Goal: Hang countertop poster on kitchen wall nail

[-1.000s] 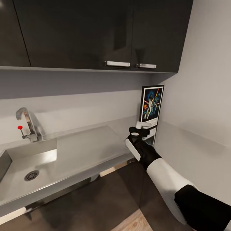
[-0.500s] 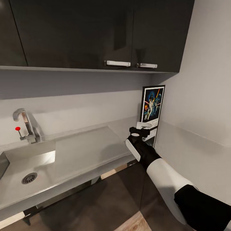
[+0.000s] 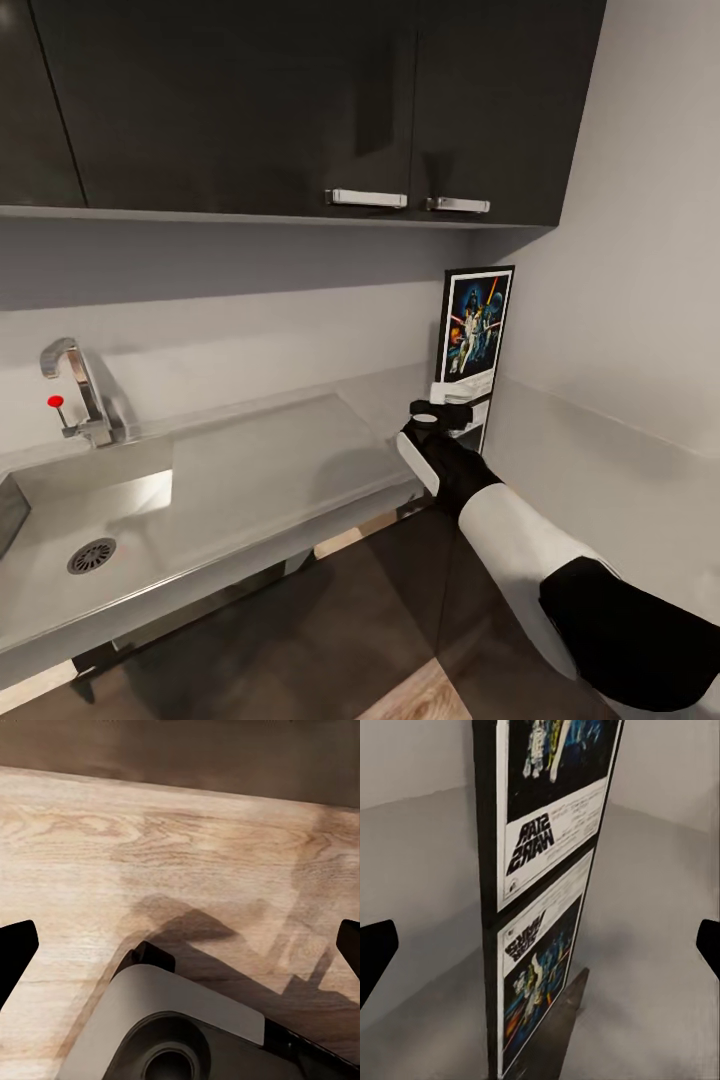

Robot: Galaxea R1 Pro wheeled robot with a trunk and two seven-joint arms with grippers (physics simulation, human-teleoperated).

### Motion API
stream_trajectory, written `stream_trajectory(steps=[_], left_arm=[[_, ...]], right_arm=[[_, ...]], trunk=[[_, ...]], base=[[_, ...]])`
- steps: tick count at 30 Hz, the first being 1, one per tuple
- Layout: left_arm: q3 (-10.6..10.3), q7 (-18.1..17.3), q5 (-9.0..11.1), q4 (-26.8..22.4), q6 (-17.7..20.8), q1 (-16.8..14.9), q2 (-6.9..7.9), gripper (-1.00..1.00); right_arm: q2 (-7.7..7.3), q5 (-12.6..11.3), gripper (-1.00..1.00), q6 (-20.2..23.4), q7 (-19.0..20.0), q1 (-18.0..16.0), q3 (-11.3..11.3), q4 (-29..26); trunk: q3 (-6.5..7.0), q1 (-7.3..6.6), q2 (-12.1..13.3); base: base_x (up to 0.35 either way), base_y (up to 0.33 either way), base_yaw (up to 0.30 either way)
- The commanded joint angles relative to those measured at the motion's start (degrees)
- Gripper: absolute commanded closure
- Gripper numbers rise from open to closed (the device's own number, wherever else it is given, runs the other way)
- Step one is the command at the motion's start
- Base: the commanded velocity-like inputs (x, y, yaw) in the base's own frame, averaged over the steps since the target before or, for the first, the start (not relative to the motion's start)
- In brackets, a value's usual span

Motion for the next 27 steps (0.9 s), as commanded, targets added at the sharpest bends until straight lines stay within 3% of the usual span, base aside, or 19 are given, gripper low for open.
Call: stream_trajectory(steps=[1, 2, 3, 11, 27], left_arm=[[0.1, -0.4, 0.5, 0.0, 0.1, 0.0, -0.01, -1.0], [0.1, -0.4, 0.5, 0.0, 0.1, 0.0, -0.01, -1.0], [0.1, -0.4, 0.5, 0.0, 0.1, 0.0, -0.01, -1.0], [0.1, -0.4, 0.5, 0.0, 0.1, 0.0, -0.04, -1.0], [0.1, -0.4, 0.5, 0.0, 0.1, 0.0, -0.05, -1.0]], right_arm=[[-0.03, -0.3, -1.0, 0.5, -0.4, -0.8, 0.3, 0.9], [-0.01, -0.4, -1.0, 0.5, -0.4, -2.6, 0.3, 3.3], [0.14, -0.5, -1.0, 0.4, 0.9, -7.1, 0.3, 9.2], [0.26, -0.8, -1.0, -3.3, 1.3, -8.3, 0.4, 10.7], [0.26, -1.0, -1.0, -3.9, 1.2, -8.2, 0.4, 10.7]], trunk=[[-0.05, 0.0, 0.0], [-0.05, 0.0, 0.0], [-0.05, 0.0, 0.0], [-0.25, 0.0, 0.0], [-1.62, 0.0, 0.0]], base=[[0.0, 0.0, 0.0], [0.0, 0.0, 0.0], [0.0, 0.0, 0.0], [0.0, 0.0, 0.0], [0.0, 0.0, 0.0]])
